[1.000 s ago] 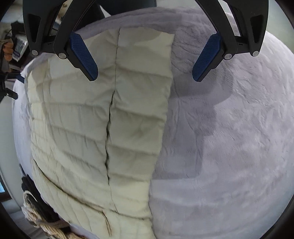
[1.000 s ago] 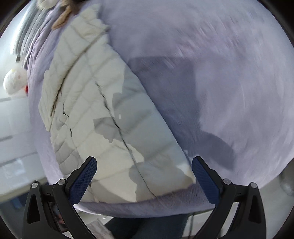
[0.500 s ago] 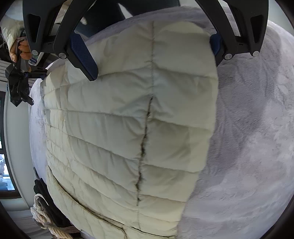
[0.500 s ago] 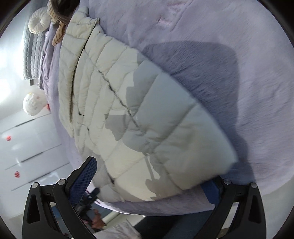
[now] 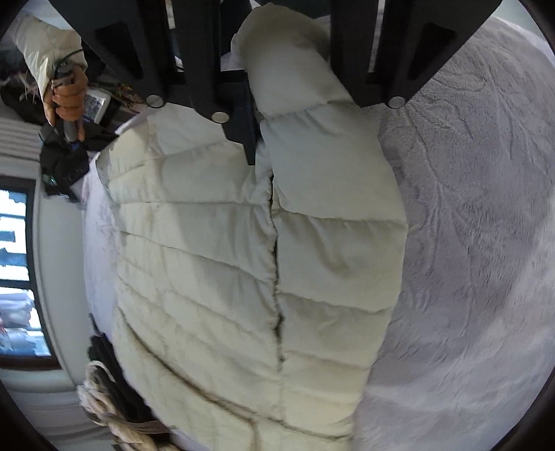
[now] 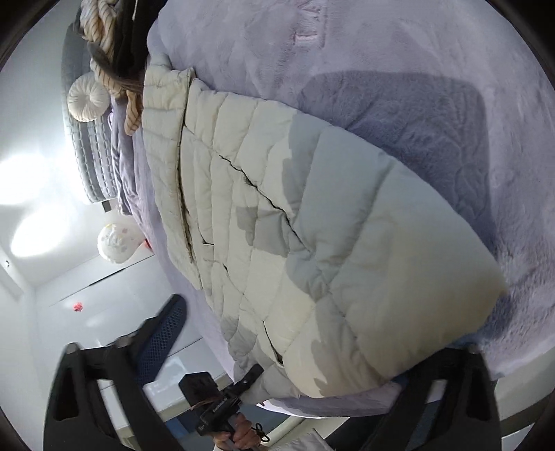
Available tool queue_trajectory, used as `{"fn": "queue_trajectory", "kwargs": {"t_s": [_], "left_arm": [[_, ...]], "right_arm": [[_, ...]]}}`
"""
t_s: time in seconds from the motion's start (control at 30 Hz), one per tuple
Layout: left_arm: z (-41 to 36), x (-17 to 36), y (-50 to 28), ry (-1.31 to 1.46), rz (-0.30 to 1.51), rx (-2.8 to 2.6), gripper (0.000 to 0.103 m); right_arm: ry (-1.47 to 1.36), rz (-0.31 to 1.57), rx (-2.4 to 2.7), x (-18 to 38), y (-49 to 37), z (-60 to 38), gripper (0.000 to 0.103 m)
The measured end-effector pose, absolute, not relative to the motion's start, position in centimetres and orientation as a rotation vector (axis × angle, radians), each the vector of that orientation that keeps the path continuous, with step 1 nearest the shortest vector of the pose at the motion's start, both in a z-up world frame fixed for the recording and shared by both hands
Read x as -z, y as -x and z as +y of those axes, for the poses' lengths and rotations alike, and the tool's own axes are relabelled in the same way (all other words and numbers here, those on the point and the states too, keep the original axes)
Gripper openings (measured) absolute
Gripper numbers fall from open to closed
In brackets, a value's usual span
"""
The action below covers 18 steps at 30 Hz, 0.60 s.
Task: Fold large clothes
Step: 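Grasp the jacket hem with both tools and lift it toward the collar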
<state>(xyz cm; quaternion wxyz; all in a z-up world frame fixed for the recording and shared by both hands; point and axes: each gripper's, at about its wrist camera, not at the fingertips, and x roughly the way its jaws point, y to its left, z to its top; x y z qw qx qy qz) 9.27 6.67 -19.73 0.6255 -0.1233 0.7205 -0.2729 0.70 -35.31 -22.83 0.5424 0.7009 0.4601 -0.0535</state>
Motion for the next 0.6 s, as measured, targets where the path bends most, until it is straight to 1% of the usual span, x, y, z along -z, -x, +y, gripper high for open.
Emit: {"fn": "queue_trajectory", "kwargs": {"t_s": [0.03, 0.1, 0.13, 0.3, 0.6], "left_arm": [[6.7, 19.2, -9.3, 0.282, 1.641, 0.649, 0.017], [7.0, 18.2, -9.6, 0.286, 1.616, 0.689, 0.017], [7.1, 17.8, -9.7, 0.288, 1.606, 0.702, 0.017], [8.1, 14.9, -11.0, 0.313, 1.551, 0.753, 0.017], [8.9, 8.2, -14.4, 0.416, 1.394, 0.805, 0.017]], "right_arm": [[-1.665, 1.102, 0.138, 22.9, -0.7, -35.1, 0.07], [-1.664, 1.11, 0.164, 23.1, -0.4, -35.1, 0.018], [-1.665, 1.101, 0.167, 23.1, -0.3, -35.1, 0.013], [-1.608, 1.043, 0.104, 20.7, -1.3, -35.1, 0.009], [-1.468, 0.972, -0.125, 14.1, -7.2, -37.4, 0.009]]}}
